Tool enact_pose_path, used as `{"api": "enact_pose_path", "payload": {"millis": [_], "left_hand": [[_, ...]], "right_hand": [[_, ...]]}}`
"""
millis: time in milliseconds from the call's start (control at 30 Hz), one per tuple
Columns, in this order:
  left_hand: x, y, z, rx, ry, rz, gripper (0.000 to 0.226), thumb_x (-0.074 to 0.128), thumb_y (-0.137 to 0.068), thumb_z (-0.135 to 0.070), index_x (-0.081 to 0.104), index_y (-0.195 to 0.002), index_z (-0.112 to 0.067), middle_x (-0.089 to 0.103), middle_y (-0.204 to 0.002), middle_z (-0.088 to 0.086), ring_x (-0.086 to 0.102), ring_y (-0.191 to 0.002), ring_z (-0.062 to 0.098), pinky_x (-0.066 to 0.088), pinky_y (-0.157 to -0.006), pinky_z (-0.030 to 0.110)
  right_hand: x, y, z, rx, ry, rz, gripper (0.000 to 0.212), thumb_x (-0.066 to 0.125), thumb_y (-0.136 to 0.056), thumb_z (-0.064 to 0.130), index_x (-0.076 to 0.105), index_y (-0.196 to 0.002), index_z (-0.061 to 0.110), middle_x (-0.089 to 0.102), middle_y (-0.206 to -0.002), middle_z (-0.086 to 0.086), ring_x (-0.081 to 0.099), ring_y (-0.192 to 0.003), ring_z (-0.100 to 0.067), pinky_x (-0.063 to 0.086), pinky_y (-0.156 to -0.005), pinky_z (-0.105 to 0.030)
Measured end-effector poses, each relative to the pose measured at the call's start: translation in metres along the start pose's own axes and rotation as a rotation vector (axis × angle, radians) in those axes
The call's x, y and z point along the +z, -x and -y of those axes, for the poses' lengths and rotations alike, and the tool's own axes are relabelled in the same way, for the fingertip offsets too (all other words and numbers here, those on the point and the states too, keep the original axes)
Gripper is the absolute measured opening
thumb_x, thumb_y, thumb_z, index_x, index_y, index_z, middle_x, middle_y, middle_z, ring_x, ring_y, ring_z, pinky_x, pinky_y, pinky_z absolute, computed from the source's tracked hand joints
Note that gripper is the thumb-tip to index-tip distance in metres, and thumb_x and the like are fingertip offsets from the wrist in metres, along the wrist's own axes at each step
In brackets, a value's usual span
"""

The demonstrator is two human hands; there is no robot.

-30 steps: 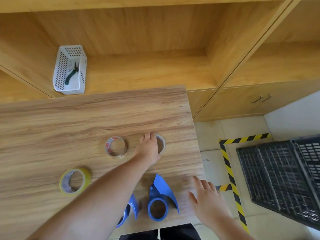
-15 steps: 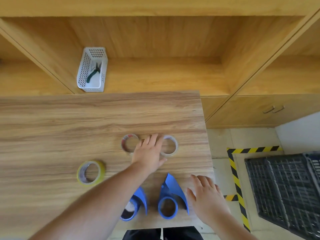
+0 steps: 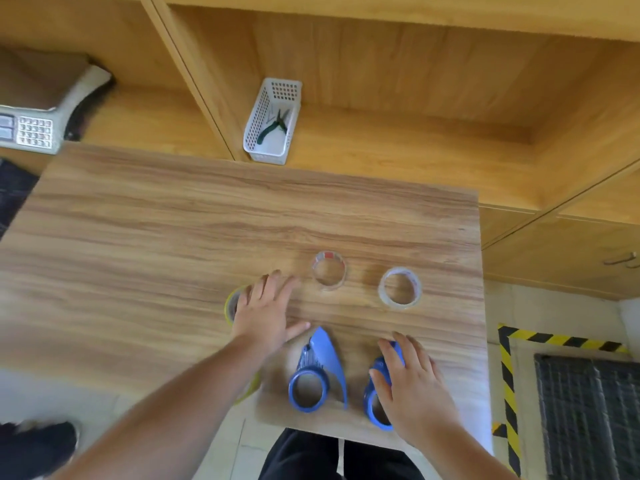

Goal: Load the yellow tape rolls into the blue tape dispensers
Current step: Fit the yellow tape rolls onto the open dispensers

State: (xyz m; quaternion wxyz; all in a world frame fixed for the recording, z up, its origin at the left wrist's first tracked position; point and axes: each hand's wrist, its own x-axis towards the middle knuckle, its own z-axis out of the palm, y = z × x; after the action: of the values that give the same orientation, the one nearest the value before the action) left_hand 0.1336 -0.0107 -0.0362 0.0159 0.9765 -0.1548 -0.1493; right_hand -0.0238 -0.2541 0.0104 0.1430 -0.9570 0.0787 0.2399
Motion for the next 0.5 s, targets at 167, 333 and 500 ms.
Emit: {"api": "enact_pose_path", "payload": {"millis": [167,333,500], "left_hand": [[0.004,0.006,0.038,-0.117,0.057,0.14,0.109,0.066,-0.072,-0.079,0.015,-0.159,-0.038,0.005,-0.169,0.001,0.01,-0.155,0.029,0.018,-0.124,0.054],[0.003,0.003,0.06,-0.158,0.188,0.284,0.105,0.082,-0.075,-0.038,0.017,-0.157,-0.038,0.009,-0.167,0.002,0.017,-0.151,0.032,0.042,-0.111,0.052],[0.002,-0.004,0.063,-0.154,0.2,0.295,0.102,0.083,-0.073,-0.024,0.024,-0.156,-0.033,0.021,-0.16,0.005,0.027,-0.143,0.034,0.046,-0.108,0.05]], "right_hand": [[0.008,0.0,0.01,-0.02,0.015,-0.018,0.064,0.024,-0.095,0.056,0.046,-0.146,0.024,0.046,-0.152,-0.004,0.04,-0.14,-0.027,0.04,-0.112,-0.044],[0.011,0.002,0.015,-0.033,0.016,-0.054,0.058,0.03,-0.096,0.052,0.046,-0.145,0.024,0.047,-0.15,-0.005,0.044,-0.137,-0.027,0.044,-0.109,-0.044],[0.011,0.006,0.015,-0.027,-0.002,-0.095,0.053,0.039,-0.097,0.047,0.047,-0.145,0.024,0.048,-0.148,-0.005,0.047,-0.133,-0.026,0.046,-0.105,-0.043]]}}
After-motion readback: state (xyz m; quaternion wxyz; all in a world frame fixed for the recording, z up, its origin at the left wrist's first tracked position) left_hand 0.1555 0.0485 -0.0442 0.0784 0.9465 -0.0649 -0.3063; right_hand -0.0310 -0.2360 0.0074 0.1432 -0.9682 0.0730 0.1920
